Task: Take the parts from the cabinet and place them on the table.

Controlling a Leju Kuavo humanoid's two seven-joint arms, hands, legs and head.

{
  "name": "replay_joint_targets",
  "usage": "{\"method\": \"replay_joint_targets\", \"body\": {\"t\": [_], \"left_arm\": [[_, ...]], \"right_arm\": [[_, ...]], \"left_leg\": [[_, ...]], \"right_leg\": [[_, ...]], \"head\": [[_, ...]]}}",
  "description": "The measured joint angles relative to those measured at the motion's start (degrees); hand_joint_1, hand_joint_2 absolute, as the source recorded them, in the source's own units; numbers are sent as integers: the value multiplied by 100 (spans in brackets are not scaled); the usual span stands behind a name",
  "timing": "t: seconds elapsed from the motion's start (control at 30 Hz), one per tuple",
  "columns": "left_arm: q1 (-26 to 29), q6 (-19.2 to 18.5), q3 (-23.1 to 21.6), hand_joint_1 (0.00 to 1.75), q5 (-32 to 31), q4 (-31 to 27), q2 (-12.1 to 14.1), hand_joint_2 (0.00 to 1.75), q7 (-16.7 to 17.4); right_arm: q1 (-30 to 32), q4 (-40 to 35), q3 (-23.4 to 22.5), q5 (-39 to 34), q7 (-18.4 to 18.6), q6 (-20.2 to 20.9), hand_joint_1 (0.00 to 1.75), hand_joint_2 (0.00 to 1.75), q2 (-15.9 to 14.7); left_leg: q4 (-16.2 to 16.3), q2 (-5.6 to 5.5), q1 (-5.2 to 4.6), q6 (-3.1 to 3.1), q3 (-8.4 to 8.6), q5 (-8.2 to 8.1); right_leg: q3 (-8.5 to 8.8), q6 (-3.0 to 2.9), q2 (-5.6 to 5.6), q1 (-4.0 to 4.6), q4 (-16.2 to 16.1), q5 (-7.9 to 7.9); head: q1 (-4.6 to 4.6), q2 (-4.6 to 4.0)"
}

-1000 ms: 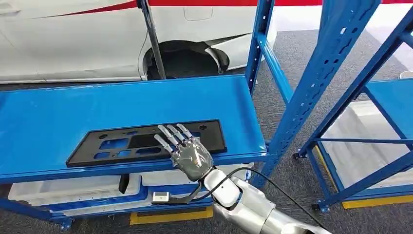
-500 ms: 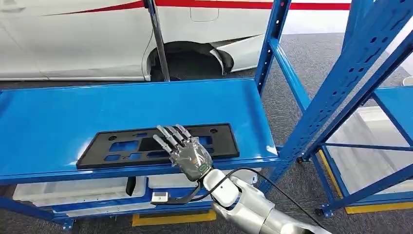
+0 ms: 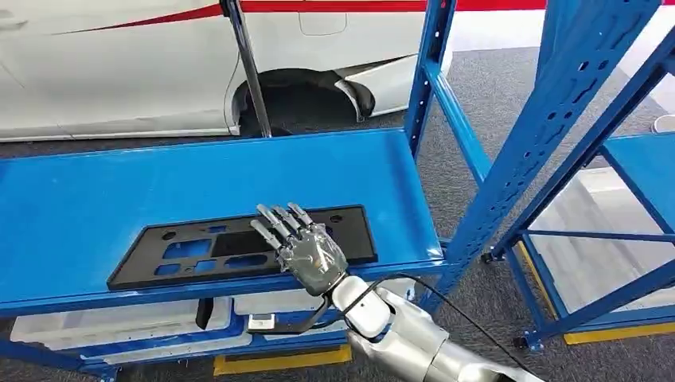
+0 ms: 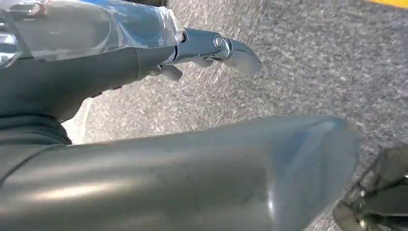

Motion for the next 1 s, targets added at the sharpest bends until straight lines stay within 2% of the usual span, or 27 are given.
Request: {"method": "replay_joint_targets", "body": {"t": [0.03,0.07,0.13,0.17,0.2,0.23,0.27,0.3,0.33,0.37,0.4,0.43,0.47,0.5,0.53,0.6,0.63,0.67,0.8,0.93,1.0], "left_arm": [[-16,0,0,0,2,-2,0,0,0],[-16,0,0,0,2,-2,0,0,0],[-2,0,0,0,4,-2,0,0,0],[-4,0,0,0,2,-4,0,0,0],[-6,0,0,0,4,-9,-2,0,0],[-15,0,0,0,4,-9,-2,0,-2],[-20,0,0,0,4,-9,0,0,0],[-20,0,0,0,4,-9,0,0,0],[-17,0,0,0,4,-9,0,0,0],[-11,0,0,0,4,-9,0,0,0],[-9,0,0,0,7,-9,0,0,0],[-9,0,0,0,7,-9,0,0,0],[-13,0,0,0,15,-9,0,0,0],[-14,0,0,0,24,-11,-2,0,0],[-21,0,0,0,33,-11,-2,0,0],[-24,0,0,0,46,-13,0,0,2],[-17,0,0,0,48,-13,11,0,2],[-18,0,0,0,48,-13,13,0,-2],[-27,-15,-4,0,48,-15,0,0,-33],[-27,-17,-4,0,48,-15,0,0,-44],[-27,-17,-4,0,48,-15,0,0,-50]], "right_arm": [[-5,0,-2,-2,0,-2,0,175,0],[-4,0,-2,-7,-2,-13,0,175,0],[-4,0,0,-9,-2,-22,0,175,0],[-11,0,-2,-11,-2,-26,0,175,0],[-11,0,-4,-11,-2,-35,0,175,0],[-19,0,-4,-15,-4,-39,0,175,0],[-14,0,-4,-31,-4,-39,0,175,0],[-2,2,-4,-44,-4,-39,0,175,-4],[10,7,-4,-44,-4,-39,0,175,-11],[20,9,-2,-46,-4,-39,0,175,-15],[21,11,-2,-48,-4,-39,0,175,-15],[19,11,-4,-50,-9,-39,0,175,-15],[13,11,-4,-52,-11,-39,0,175,-15],[8,11,-4,-57,-11,-39,175,175,-15],[4,11,-4,-63,-11,-33,175,175,-13],[7,11,-2,-118,-11,-13,175,175,-7],[7,11,-2,-164,-20,13,175,175,-4],[7,11,-2,-210,-46,50,175,175,-4],[8,11,-2,-304,-98,103,175,175,-4],[10,11,-2,-356,-101,120,175,175,-4],[10,11,-2,-367,-101,125,175,175,-4]], "left_leg": [[-59,-35,-64,59,54,-52],[-45,-41,-65,139,44,-50],[-43,-44,-105,215,43,-57],[-75,-44,-65,277,78,-32],[-84,-45,-59,309,98,-36],[-84,-39,-59,358,109,-52],[-84,-37,-63,373,116,-59],[-84,-34,-77,391,122,-70],[-83,-34,-90,403,126,-79],[-82,-37,-97,407,138,-86],[-82,-43,-101,412,155,-97],[-82,-52,-101,403,181,-110],[-81,-65,-101,384,213,-129],[-82,-76,-101,365,236,-145],[-64,-79,-152,325,232,-172],[-61,-79,-155,288,219,-197],[-55,-78,-143,420,224,-201],[-64,-71,-141,423,225,-189],[-122,-69,-131,370,241,-159],[-151,-70,-127,278,240,-147],[-152,-70,-125,253,240,-146]], "right_leg": [[-12,45,8,45,26,-28],[-10,73,8,41,5,-20],[18,124,6,24,-41,-10],[17,169,6,16,-32,-44],[0,184,-13,-2,99,-129],[-152,190,-19,1,424,-310],[-372,201,-19,2,869,-515],[-670,215,-19,1,1441,-738],[-905,220,-19,1,1853,-846],[-1012,219,-19,2,1974,-804],[-961,213,-19,2,1797,-639],[-768,196,-19,2,1360,-369],[-498,171,-19,2,775,-72],[-247,139,-19,3,243,145],[-150,120,-14,46,36,102],[-172,95,-16,30,24,128],[-175,132,-16,33,22,137],[-180,126,-10,45,22,141],[-194,81,-4,62,26,134],[-206,71,-6,64,29,132],[-206,67,-5,65,30,132]], "head": [[-13,0],[0,2],[0,0],[0,2],[4,0],[9,0],[11,0],[9,0],[9,0],[9,0],[9,0],[9,0],[11,0],[11,0],[7,0],[0,0],[2,0],[0,0],[0,0],[0,0],[0,0]]}}
